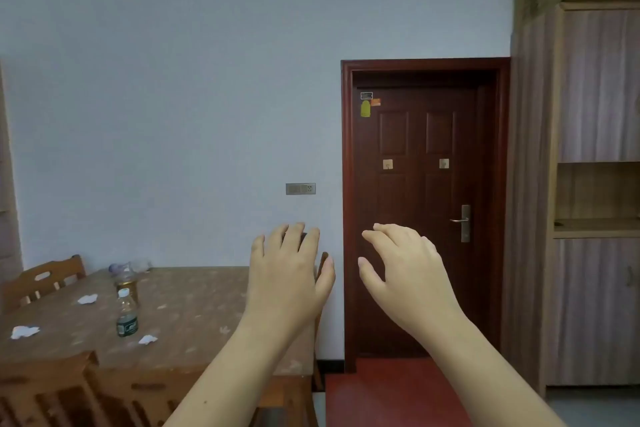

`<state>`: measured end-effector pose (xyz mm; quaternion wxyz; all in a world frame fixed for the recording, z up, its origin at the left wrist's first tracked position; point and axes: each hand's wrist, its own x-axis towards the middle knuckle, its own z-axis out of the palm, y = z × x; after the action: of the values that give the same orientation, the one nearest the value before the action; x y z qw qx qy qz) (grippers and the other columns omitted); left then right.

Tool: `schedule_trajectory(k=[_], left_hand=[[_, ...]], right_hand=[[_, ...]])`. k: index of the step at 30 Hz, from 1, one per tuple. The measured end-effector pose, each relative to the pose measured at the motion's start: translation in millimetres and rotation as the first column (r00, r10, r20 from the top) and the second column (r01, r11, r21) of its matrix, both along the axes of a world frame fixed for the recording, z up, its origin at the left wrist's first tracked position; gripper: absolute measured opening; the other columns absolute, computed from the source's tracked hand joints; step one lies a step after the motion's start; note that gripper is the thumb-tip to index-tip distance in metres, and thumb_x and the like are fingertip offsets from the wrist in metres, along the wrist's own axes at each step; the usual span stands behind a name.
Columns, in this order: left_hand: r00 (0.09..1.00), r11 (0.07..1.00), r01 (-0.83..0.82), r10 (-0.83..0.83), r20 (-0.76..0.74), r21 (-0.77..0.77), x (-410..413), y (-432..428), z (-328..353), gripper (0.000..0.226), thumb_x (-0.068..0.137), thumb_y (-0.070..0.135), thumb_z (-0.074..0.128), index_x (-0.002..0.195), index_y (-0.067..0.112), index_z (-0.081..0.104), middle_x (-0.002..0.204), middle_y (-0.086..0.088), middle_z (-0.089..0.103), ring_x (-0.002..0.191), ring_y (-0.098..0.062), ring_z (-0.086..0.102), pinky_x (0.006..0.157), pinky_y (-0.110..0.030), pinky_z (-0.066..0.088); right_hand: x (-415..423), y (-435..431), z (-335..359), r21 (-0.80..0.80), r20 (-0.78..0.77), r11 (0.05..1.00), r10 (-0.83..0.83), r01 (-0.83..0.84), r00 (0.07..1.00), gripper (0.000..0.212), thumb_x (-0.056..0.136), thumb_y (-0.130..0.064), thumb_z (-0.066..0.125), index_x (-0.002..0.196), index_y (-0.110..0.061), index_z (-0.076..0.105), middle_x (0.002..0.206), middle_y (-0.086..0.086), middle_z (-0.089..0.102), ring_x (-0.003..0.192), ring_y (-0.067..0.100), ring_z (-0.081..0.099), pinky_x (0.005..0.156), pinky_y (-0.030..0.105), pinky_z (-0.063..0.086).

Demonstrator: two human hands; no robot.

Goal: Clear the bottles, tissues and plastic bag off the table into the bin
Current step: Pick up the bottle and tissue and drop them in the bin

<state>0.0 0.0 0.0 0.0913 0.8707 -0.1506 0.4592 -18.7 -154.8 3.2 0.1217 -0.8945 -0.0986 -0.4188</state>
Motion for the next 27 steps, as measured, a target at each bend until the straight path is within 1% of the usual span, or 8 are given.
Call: schedule_trajectory(k=[4, 9, 14, 16, 18, 20, 22, 27], left_hand=[[1.0, 1.0, -0.011, 0.011, 0.001, -0.01, 4, 19, -8, 0.04, 0.079, 0.033, 0.051, 0.107, 0.006, 0.063, 0.11, -0.014, 0.066, 0.104, -0.032, 0.059, 0.087, -0.051, 0.044], [0.998, 0.999, -0.035, 0.034, -0.05, -0.021, 9, 53, -27, 0.042, 0.082, 0.032, 0.055, 0.117, 0.008, 0.058, 0.122, -0.013, 0.061, 0.115, -0.031, 0.053, 0.095, -0.052, 0.039], [0.997, 0.998, -0.059, 0.058, -0.05, -0.027, 11, 94, -44, 0.044, 0.078, 0.035, 0.048, 0.11, 0.008, 0.062, 0.112, -0.013, 0.065, 0.106, -0.032, 0.058, 0.09, -0.054, 0.042], [0.996, 0.997, -0.072, 0.07, -0.052, -0.03, 14, 113, -52, 0.044, 0.077, 0.034, 0.05, 0.11, 0.007, 0.062, 0.112, -0.013, 0.066, 0.107, -0.031, 0.058, 0.091, -0.054, 0.042], [0.994, 0.996, -0.083, 0.08, -0.076, -0.033, 15, 131, -60, 0.044, 0.077, 0.034, 0.051, 0.11, 0.007, 0.062, 0.112, -0.013, 0.065, 0.108, -0.032, 0.058, 0.091, -0.055, 0.041], [0.993, 0.996, -0.087, 0.084, -0.088, -0.035, 16, 150, -68, 0.047, 0.079, 0.037, 0.044, 0.11, 0.006, 0.063, 0.112, -0.014, 0.065, 0.108, -0.032, 0.058, 0.091, -0.055, 0.041], [0.99, 0.994, -0.099, 0.094, -0.106, -0.038, 18, 169, -76, 0.051, 0.078, 0.039, 0.039, 0.11, 0.007, 0.063, 0.112, -0.014, 0.066, 0.108, -0.032, 0.058, 0.091, -0.054, 0.041], [0.977, 0.988, -0.144, 0.134, -0.164, -0.053, 27, 210, -97, 0.051, 0.079, 0.039, 0.038, 0.111, 0.007, 0.062, 0.114, -0.013, 0.065, 0.11, -0.032, 0.057, 0.092, -0.053, 0.041]], right_hand=[[4, 16, -6, 0.021, 0.032, 0.999, 0.029, -0.029, 0.999, 0.03, 0.082, -0.023, 0.06, 0.109, -0.01, 0.061, 0.116, 0.008, 0.062, 0.111, 0.027, 0.052, 0.09, 0.046, 0.039], [11, 45, -18, -0.009, 0.015, 0.999, 0.052, -0.052, 0.999, 0.033, 0.083, -0.027, 0.057, 0.113, -0.013, 0.058, 0.119, 0.004, 0.06, 0.114, 0.024, 0.049, 0.094, 0.044, 0.036], [16, 87, -31, 0.01, -0.011, 0.994, 0.112, -0.111, 0.994, 0.036, 0.084, -0.027, 0.057, 0.116, -0.013, 0.057, 0.125, 0.005, 0.057, 0.118, 0.022, 0.048, 0.099, 0.048, 0.036], [19, 105, -37, 0.016, 0.003, 0.991, 0.135, -0.135, 0.991, 0.034, 0.082, -0.025, 0.06, 0.114, -0.011, 0.059, 0.121, 0.007, 0.06, 0.115, 0.025, 0.05, 0.096, 0.049, 0.039], [22, 124, -43, 0.013, -0.001, 0.988, 0.152, -0.152, 0.988, 0.034, 0.081, -0.024, 0.061, 0.113, -0.011, 0.059, 0.119, 0.007, 0.061, 0.113, 0.026, 0.052, 0.094, 0.046, 0.039], [27, 144, -50, 0.012, -0.006, 0.985, 0.175, -0.174, 0.985, 0.034, 0.081, -0.024, 0.061, 0.112, -0.011, 0.06, 0.118, 0.007, 0.061, 0.113, 0.026, 0.052, 0.093, 0.044, 0.039], [32, 164, -58, 0.022, -0.015, 0.981, 0.195, -0.195, 0.981, 0.034, 0.079, -0.024, 0.063, 0.11, -0.011, 0.06, 0.117, 0.007, 0.062, 0.111, 0.026, 0.054, 0.092, 0.045, 0.04], [51, 206, -79, 0.028, -0.046, 0.966, 0.26, -0.259, 0.965, 0.034, 0.075, -0.022, 0.065, 0.107, -0.01, 0.062, 0.114, 0.009, 0.064, 0.107, 0.028, 0.057, 0.087, 0.047, 0.044]])
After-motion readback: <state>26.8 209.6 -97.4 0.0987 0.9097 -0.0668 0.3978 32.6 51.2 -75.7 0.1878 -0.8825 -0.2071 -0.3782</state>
